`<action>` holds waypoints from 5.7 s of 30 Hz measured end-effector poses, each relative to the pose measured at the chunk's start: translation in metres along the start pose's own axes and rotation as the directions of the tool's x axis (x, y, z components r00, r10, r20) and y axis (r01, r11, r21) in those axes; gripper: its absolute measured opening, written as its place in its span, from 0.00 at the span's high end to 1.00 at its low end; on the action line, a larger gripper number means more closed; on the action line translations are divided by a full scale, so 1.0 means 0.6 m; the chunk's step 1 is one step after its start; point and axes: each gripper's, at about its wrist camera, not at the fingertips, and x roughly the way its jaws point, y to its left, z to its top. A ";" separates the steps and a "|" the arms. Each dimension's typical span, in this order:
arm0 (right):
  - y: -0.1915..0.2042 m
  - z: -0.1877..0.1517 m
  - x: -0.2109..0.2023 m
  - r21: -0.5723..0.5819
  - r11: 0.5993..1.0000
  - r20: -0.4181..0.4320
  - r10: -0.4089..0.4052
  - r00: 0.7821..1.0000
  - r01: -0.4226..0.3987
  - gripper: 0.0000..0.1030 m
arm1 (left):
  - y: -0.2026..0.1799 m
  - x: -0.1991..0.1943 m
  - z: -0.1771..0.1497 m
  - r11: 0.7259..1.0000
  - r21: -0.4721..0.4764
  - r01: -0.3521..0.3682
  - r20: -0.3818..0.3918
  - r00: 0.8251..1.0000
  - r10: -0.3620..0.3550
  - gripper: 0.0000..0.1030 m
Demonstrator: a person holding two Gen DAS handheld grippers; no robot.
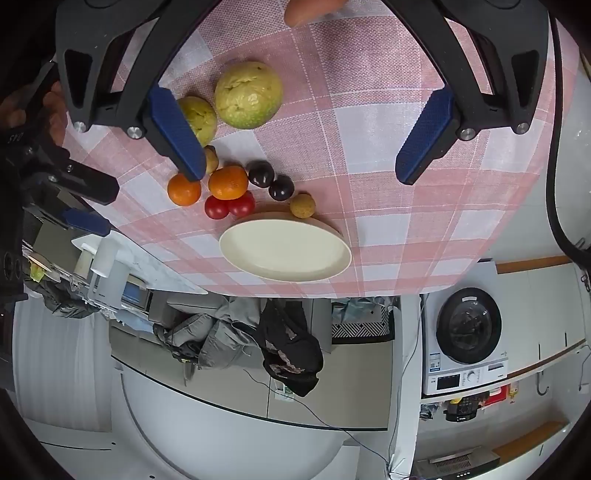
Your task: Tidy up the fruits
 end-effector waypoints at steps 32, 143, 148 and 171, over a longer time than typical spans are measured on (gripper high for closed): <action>-0.001 0.001 -0.006 0.001 1.000 0.020 -0.003 1.000 0.003 0.00 | -0.004 -0.006 -0.002 1.000 0.019 -0.005 0.005 1.000 0.005 0.01; 0.050 -0.025 0.088 0.058 0.988 -0.347 0.154 0.925 -0.143 0.52 | -0.003 0.050 -0.033 0.995 0.071 0.075 -0.275 0.960 -0.052 0.01; 0.029 -0.011 0.078 0.075 0.990 -0.316 0.137 0.939 -0.119 0.52 | -0.012 0.061 -0.039 0.989 0.070 0.127 -0.320 0.942 -0.098 0.14; -0.002 0.012 0.065 0.064 0.997 -0.245 0.063 0.968 -0.048 0.52 | -0.018 0.064 -0.008 0.982 0.024 0.187 -0.263 0.949 -0.174 0.57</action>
